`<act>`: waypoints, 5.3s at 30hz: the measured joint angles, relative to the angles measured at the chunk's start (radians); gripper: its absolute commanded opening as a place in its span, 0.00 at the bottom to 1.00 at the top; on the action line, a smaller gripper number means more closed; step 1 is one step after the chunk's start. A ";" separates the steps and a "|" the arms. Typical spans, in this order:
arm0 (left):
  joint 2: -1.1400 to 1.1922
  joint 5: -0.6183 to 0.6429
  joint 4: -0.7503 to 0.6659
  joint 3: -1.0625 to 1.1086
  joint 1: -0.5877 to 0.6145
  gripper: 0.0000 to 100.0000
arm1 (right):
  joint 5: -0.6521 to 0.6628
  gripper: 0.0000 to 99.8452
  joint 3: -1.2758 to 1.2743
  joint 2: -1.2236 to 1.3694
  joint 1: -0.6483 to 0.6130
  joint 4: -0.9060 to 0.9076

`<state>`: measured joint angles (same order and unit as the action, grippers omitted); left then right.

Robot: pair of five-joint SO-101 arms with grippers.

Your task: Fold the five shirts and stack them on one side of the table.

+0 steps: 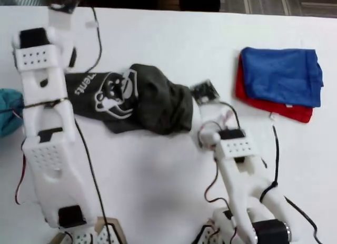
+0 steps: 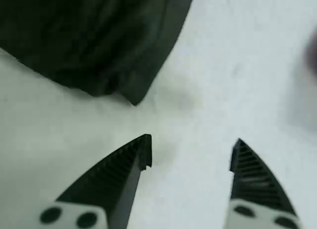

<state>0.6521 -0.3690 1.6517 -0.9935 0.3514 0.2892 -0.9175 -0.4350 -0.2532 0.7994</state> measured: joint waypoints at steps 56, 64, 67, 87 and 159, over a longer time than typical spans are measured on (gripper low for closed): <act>0.000 0.008 0.089 0.086 0.338 0.03 | -0.060 0.13 1.872 1.115 -0.227 0.931; 0.000 0.008 0.089 0.086 0.338 0.03 | -0.052 0.14 1.900 1.115 -0.098 0.888; 0.000 0.008 0.089 0.086 0.338 0.03 | -0.052 0.14 1.900 1.115 -0.025 0.856; 0.000 0.008 0.089 0.086 0.348 0.03 | -0.052 0.14 1.498 1.195 -0.302 0.839; 0.000 0.008 0.086 0.086 0.347 0.03 | -0.052 0.09 1.428 1.227 -0.358 0.620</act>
<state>0.6521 -0.3613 1.7377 -0.9076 0.6981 0.2371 0.5109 0.7925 -0.6107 1.4193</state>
